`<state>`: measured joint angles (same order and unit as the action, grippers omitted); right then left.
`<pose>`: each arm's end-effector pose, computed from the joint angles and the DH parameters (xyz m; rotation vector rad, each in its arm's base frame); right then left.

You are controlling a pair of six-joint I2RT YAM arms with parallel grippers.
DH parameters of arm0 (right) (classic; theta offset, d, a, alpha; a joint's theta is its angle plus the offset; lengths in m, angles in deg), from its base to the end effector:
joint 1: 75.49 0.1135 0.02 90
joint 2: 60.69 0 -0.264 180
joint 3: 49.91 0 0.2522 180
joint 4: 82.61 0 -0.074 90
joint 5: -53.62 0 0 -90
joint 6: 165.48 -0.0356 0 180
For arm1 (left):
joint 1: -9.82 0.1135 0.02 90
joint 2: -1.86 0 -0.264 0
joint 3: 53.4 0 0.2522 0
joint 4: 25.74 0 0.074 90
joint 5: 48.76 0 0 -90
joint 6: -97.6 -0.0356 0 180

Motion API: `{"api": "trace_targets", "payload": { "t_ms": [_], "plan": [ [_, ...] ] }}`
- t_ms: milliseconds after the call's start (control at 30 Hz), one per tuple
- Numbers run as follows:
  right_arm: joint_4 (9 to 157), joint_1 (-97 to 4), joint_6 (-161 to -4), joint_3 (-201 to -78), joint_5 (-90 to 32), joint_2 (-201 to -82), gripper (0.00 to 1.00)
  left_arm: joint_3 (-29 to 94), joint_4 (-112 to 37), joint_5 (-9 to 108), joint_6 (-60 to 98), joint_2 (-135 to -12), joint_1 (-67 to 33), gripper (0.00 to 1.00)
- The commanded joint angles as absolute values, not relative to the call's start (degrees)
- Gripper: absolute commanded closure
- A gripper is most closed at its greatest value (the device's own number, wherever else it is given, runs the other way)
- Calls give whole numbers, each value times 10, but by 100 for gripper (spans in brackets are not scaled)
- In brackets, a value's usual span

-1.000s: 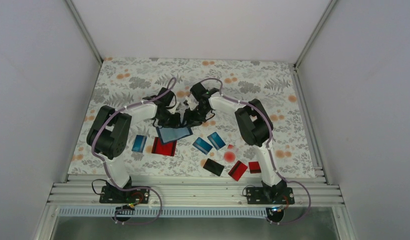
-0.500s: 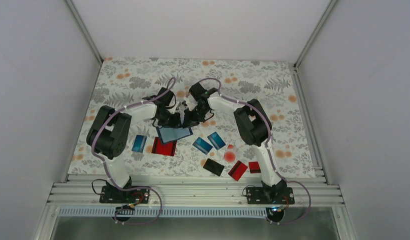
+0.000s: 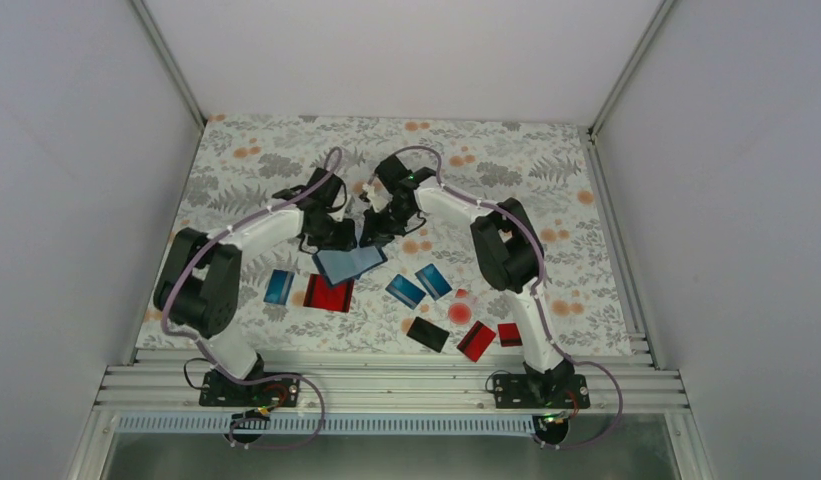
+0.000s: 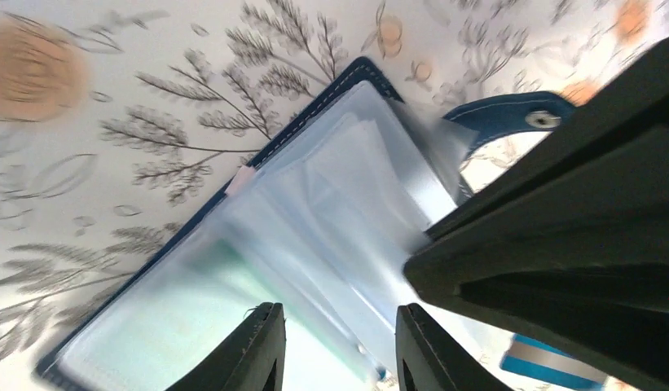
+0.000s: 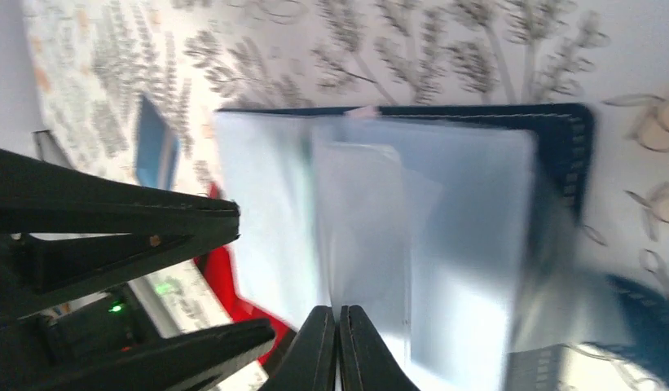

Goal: Put the credit cards into the card holder

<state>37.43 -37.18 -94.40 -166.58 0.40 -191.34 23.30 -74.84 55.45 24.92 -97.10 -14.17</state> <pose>0.3517 0.3050 0.1544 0.6205 -2.8269 -1.0391 0.2972 -0.1418 0.1759 0.2265 2.8741 -0.5030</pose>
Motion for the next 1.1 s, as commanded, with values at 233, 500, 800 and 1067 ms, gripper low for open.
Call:
{"api": "trace_targets", "payload": {
  "t_ms": [233, 500, 800, 1067],
  "plan": [
    [378, -351, -938, -1725, 170, -1925, 96, 204, -805, 491, 284, -837, -113, 63],
    [410, -327, -973, -1742, 200, -1975, 96, 146, -795, 495, 284, -796, -93, 62],
    [405, -317, -990, -1772, 172, -2019, 96, 64, -790, 473, 315, -773, -54, 64],
    [434, -295, -998, -1765, 227, -2030, 88, 52, -789, 478, 366, -810, -30, 75]
  ]
}}
